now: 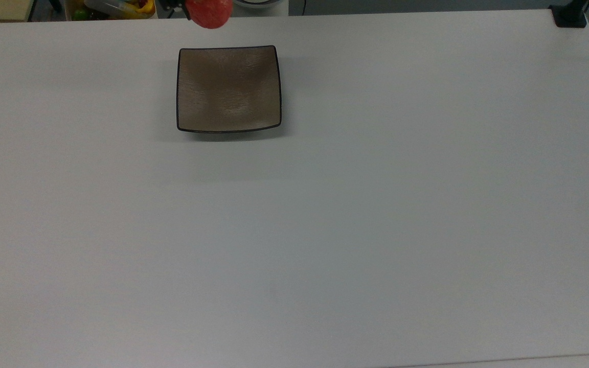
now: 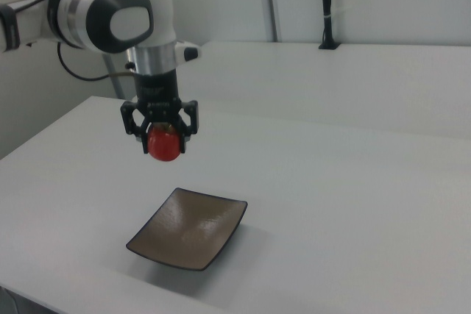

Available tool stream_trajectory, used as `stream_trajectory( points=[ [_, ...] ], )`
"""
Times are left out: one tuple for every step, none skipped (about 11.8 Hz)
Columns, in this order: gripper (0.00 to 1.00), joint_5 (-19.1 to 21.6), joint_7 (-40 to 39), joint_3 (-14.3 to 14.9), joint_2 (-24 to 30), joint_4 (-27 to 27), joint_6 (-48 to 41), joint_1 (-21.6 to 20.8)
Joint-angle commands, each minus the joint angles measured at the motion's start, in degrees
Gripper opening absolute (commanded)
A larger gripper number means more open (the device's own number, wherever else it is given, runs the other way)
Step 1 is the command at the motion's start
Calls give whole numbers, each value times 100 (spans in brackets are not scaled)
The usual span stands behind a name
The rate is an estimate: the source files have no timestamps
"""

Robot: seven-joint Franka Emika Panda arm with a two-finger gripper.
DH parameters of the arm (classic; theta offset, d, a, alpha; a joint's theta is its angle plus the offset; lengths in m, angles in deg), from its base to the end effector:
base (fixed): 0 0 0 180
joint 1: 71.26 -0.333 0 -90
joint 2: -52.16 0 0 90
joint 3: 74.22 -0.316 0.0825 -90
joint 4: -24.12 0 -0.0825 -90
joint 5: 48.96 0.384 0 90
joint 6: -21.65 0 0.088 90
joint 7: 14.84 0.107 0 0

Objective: Apples placed on a ceramic plate
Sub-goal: 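Lift the apple and carry it over the brown plate, then lower the apple onto the plate and open the gripper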

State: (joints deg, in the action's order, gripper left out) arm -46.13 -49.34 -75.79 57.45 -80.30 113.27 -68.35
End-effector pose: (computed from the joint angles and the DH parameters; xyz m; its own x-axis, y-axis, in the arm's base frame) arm 0.5185 -0.0065 0.5583 0.8345 0.5449 -0.0816 0.5356 -0.8370 -0.1122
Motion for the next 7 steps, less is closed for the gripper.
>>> stream_trajectory(
  points=[
    [12, -45, 653, -203, 25, -962, 1029, -220],
    [12, -159, 786, -238, -1, -1244, 1320, -264],
    [13, -325, 857, -247, -45, -1551, 1628, -325],
    [13, -510, 919, -247, -141, -1798, 1866, -352],
    [13, -755, 1145, -247, -212, -2018, 2190, -361],
    [13, -1097, 1487, -247, -351, -2272, 2750, -361],
    [13, -1309, 1725, -247, -518, -2353, 3052, -361]
  ],
)
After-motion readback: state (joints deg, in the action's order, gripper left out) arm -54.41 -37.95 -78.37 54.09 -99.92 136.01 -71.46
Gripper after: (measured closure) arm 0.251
